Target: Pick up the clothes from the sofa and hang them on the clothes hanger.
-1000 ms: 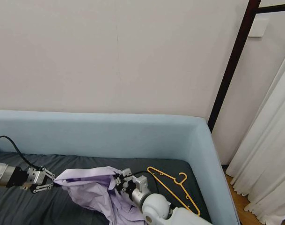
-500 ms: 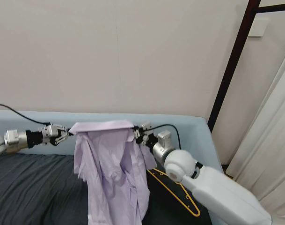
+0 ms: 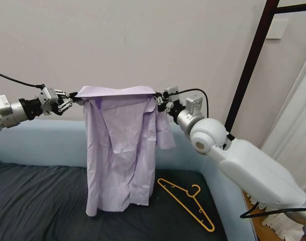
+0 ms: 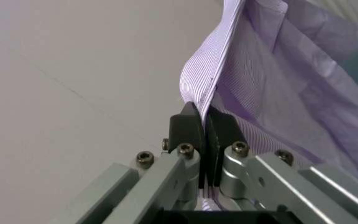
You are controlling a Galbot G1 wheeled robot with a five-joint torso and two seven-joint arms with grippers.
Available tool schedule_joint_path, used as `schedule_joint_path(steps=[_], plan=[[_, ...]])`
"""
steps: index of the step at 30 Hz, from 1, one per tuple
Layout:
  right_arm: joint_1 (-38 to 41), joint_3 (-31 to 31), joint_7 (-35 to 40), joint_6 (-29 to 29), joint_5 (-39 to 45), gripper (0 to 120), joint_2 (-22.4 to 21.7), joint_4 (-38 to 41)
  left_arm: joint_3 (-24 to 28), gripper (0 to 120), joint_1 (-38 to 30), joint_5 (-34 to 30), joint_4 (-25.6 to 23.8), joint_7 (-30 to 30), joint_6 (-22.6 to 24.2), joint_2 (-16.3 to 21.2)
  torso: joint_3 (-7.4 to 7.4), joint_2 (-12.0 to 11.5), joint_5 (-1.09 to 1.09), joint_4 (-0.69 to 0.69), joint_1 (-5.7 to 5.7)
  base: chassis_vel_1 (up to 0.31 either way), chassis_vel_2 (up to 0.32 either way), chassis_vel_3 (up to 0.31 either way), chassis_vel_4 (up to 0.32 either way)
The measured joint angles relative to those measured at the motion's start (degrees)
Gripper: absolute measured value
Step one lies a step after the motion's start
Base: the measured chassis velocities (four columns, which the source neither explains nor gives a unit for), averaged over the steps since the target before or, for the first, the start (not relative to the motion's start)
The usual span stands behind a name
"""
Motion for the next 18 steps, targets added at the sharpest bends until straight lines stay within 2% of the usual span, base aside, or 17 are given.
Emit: schedule_joint_path(steps=[1, 3, 4, 8, 10, 13, 14, 15, 18], plan=[[-0.62, 0.22, 0.0, -0.17, 0.63, 0, -1.89, 2.35, -1.25, 0, 2.24, -0.96, -3.06, -0.63, -0.25, 3.04, -0.01, 0.0, -0.01, 0.05, -0.01, 0.0, 0.0, 0.0, 0.0], [-2.22, 1.04, 0.01, -0.44, 1.53, 0, -4.15, 5.33, -2.13, 0, 4.22, -1.65, -6.41, -1.43, -0.63, 6.05, -0.02, 0.01, 0.0, 0.05, -0.02, 0.0, 0.0, 0.0, 0.0], [-2.22, 1.04, 0.01, -0.44, 1.53, 0, -4.15, 5.33, -2.13, 0, 4.22, -1.65, -6.41, -1.43, -0.63, 6.05, -0.02, 0.01, 0.0, 0.05, -0.02, 0.0, 0.0, 0.0, 0.0], [-8.69, 4.8, 1.47, -1.89, 4.46, 0, -10.89, 15.12, -2.5, 0, 5.6, -3.78, -15.0, -3.04, -0.87, 12.78, -0.01, 0.01, 0.02, -0.03, -0.01, 0.0, 0.0, 0.0, 0.0], [-9.93, 5.99, 1.64, -2.4, 5.27, 0, -12.08, 17.03, -2.5, 0, 5.36, -4.35, -16.34, -3.05, -0.9, 13.97, -0.01, 0.01, 0.02, -0.02, -0.01, 0.0, 0.0, 0.0, 0.0], [-15.46, 11.95, 1.09, -3.66, 7.57, 0, -16.26, 23.11, -2.57, 0, 4.08, -5.62, -19.19, -2.81, -0.92, 16.39, -0.02, 0.02, 0.02, 0.03, -0.02, 0.0, 0.0, 0.0, 0.0], [-17.73, 14.49, 0.63, -4.07, 8.33, 0, -17.87, 25.08, -2.68, 0, 3.89, -5.72, -19.64, -2.67, -0.77, 16.54, -0.02, 0.02, 0.02, 0.03, -0.03, 0.0, 0.0, 0.0, 0.0], [-17.73, 14.49, 0.63, -4.07, 8.33, 0, -17.87, 25.08, -2.68, 0, 3.89, -5.72, -19.64, -2.67, -0.77, 16.54, -0.02, 0.02, 0.02, 0.03, -0.03, 0.0, 0.0, 0.0, 0.0], [-26.2, 22.28, -1.31, -4.27, 8.85, 0, -22.39, 29.59, -2.75, 0, 4.72, -5.44, -20.09, -3.0, 0.73, 14.85, -0.02, 0.02, 0.01, -0.04, -0.03, 0.0, 0.0, 0.0, 0.0]])
